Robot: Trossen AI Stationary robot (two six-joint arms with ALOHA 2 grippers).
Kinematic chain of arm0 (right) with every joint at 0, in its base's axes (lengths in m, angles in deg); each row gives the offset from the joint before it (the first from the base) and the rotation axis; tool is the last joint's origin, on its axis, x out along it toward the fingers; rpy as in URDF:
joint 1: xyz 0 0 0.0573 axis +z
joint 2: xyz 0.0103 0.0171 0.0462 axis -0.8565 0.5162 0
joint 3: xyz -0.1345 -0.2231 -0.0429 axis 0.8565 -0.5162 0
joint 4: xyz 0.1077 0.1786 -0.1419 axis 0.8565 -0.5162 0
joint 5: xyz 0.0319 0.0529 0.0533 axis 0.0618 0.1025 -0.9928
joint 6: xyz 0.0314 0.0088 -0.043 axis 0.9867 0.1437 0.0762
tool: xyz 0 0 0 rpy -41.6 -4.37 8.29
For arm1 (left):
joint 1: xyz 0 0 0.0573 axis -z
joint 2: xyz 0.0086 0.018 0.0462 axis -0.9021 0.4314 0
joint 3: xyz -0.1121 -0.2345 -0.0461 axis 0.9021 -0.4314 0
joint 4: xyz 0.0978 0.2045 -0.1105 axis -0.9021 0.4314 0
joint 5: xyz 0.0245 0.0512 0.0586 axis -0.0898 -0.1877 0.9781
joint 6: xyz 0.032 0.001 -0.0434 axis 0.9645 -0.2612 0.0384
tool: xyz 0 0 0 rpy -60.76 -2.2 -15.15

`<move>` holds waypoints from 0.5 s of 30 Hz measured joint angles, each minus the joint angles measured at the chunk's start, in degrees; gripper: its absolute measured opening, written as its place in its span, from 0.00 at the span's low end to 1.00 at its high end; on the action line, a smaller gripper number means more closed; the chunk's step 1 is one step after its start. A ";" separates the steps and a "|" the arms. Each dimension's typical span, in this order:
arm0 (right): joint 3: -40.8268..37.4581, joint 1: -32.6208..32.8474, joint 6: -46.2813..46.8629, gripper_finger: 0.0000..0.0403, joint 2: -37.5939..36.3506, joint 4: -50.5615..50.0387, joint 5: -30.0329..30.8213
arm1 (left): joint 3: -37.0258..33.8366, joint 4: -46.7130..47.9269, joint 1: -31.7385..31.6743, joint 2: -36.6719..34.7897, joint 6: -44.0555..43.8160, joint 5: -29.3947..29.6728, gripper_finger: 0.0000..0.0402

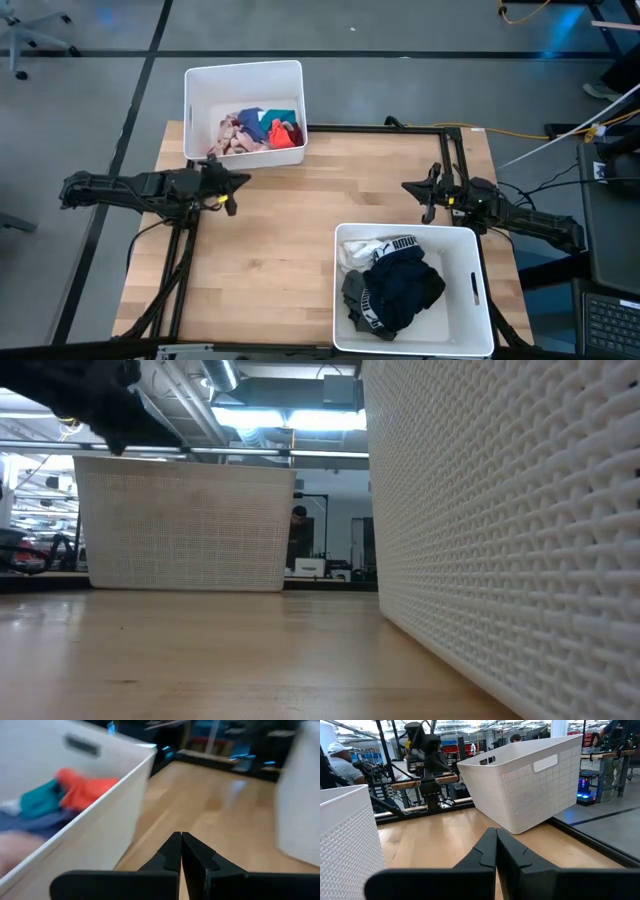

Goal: Sort clothes
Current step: Return to Home Position

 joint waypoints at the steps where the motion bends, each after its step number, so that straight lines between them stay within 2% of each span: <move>1: 0.00 0.00 0.00 0.01 0.00 0.00 -0.02 | 0.00 -1.18 0.59 0.00 0.98 -1.09 0.00; 6: 0.00 0.00 -0.02 0.01 0.02 -0.07 0.00 | -0.64 -8.47 4.41 0.02 4.74 -12.24 0.00; 10: 0.00 0.01 -0.02 0.01 0.02 -0.23 0.00 | -5.35 -18.63 7.24 -0.72 7.17 -19.54 0.00; 15: 0.00 0.02 0.02 0.01 0.02 -0.37 -0.02 | -12.90 -25.87 8.97 -2.41 6.64 -21.09 0.00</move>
